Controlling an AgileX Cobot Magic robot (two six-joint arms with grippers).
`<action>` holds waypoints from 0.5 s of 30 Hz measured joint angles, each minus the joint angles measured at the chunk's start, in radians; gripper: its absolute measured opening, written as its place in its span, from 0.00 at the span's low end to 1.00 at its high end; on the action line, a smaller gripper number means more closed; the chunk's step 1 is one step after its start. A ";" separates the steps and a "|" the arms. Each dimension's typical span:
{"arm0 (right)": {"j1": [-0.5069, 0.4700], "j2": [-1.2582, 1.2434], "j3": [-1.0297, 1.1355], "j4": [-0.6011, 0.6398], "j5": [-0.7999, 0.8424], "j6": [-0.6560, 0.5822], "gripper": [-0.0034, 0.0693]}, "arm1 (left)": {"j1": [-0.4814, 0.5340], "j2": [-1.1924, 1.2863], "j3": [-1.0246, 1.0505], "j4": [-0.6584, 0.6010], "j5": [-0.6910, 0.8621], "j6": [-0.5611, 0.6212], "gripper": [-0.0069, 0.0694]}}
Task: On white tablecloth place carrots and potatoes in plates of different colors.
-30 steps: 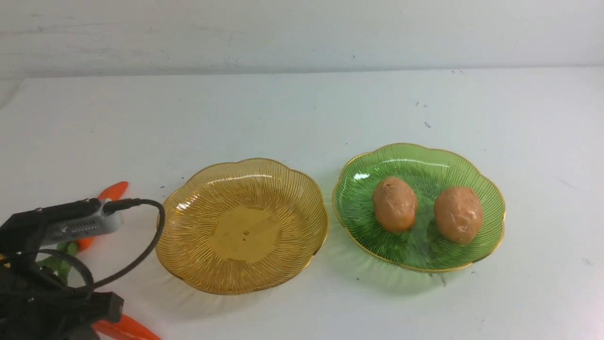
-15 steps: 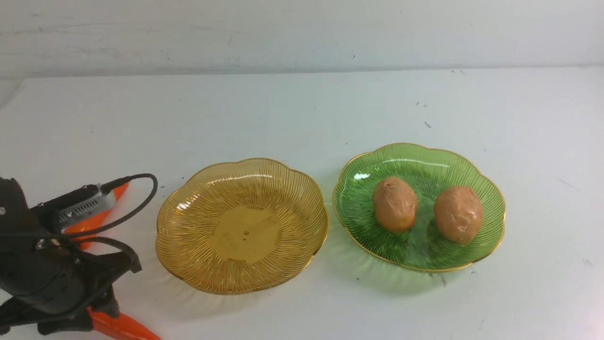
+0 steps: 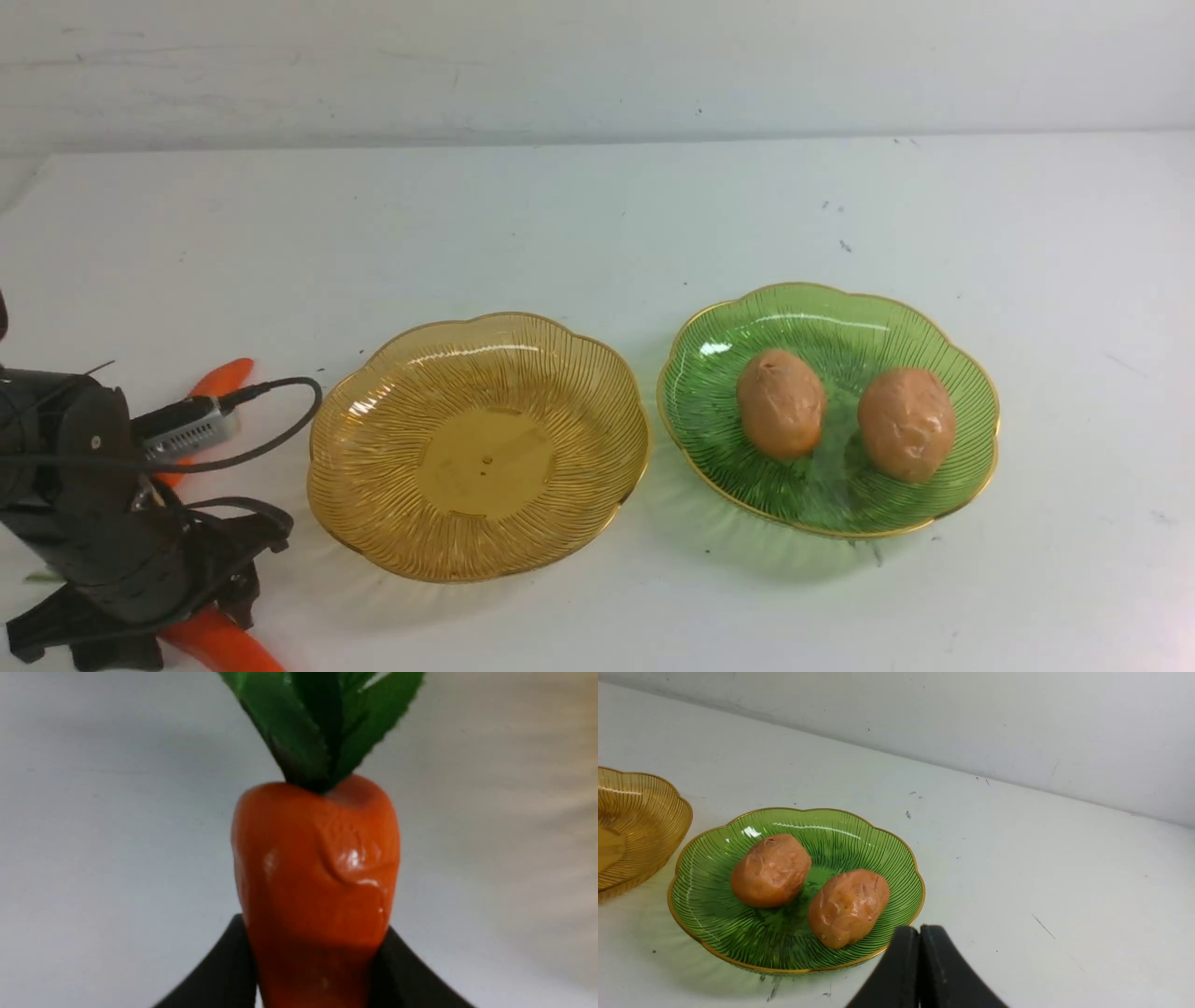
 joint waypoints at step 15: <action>0.000 0.000 0.000 0.001 0.056 0.000 0.03 | -0.261 -0.119 -0.307 -0.144 0.042 0.190 0.41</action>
